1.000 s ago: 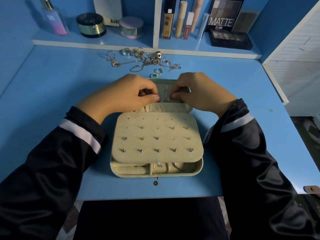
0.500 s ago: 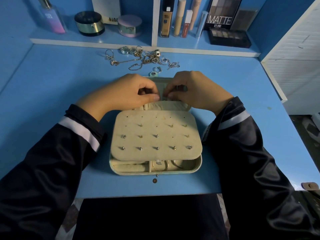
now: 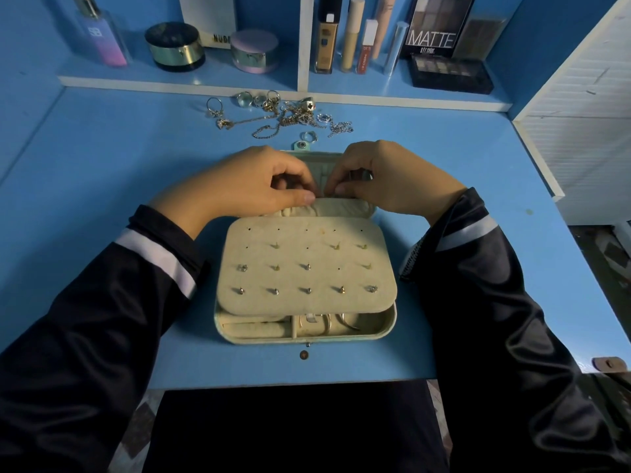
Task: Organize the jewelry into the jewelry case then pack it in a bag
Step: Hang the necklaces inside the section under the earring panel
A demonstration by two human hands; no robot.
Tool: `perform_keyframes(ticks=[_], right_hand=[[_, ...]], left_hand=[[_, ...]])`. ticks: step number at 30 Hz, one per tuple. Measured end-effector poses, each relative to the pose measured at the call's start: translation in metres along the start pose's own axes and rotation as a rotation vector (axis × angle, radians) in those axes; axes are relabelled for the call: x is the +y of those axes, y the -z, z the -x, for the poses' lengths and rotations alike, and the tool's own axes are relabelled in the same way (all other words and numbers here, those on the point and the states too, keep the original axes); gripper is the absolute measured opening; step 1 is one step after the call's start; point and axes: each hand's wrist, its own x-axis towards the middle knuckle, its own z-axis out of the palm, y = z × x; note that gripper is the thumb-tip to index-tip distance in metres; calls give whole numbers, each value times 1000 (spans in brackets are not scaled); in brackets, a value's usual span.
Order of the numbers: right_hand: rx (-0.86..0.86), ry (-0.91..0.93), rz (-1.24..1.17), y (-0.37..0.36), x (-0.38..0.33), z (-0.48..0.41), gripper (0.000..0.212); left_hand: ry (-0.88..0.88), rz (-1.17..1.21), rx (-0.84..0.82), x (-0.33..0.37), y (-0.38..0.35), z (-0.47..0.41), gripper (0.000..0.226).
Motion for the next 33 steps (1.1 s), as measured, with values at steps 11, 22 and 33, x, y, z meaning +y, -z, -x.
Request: perform_keyframes(ticks=[11, 22, 33], right_hand=[[-8, -23, -12, 1, 1, 0, 14], [35, 18, -40, -3, 0, -1, 16], [5, 31, -40, -3, 2, -1, 18]], left_hand=[[7, -24, 43, 2, 1, 2, 3], [-7, -71, 21, 2, -2, 0, 12], [-5, -41, 51, -2, -1, 1, 2]])
